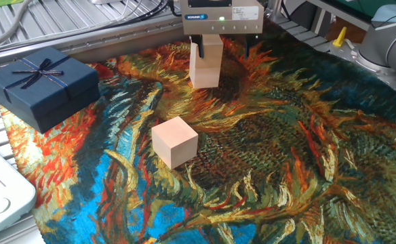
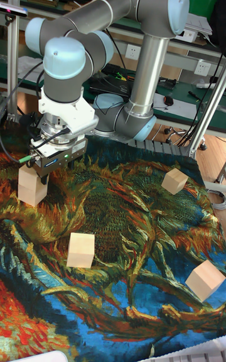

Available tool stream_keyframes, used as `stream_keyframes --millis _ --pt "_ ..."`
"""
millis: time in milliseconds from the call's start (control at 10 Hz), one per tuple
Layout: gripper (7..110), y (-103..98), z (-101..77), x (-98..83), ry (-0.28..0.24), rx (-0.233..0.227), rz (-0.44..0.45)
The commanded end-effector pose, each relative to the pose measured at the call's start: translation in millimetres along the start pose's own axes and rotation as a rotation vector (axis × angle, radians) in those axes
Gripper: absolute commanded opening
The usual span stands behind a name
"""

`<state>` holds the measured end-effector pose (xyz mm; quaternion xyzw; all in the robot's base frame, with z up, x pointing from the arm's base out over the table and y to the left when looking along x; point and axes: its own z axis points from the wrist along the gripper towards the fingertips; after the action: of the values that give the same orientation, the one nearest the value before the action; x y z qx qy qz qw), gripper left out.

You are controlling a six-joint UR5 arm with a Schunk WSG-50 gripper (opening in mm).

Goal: Stack the blocks in a vertical line of five

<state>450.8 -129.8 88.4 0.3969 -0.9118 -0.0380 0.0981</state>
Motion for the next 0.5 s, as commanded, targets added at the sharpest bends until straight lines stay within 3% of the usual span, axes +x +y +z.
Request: stream_keyframes --millis 0,400 --pt "88 0.8 -0.7 2.1 0.008 -0.005 0.012" --pt "88 -0.2 -0.2 1.8 0.009 -0.002 0.011"
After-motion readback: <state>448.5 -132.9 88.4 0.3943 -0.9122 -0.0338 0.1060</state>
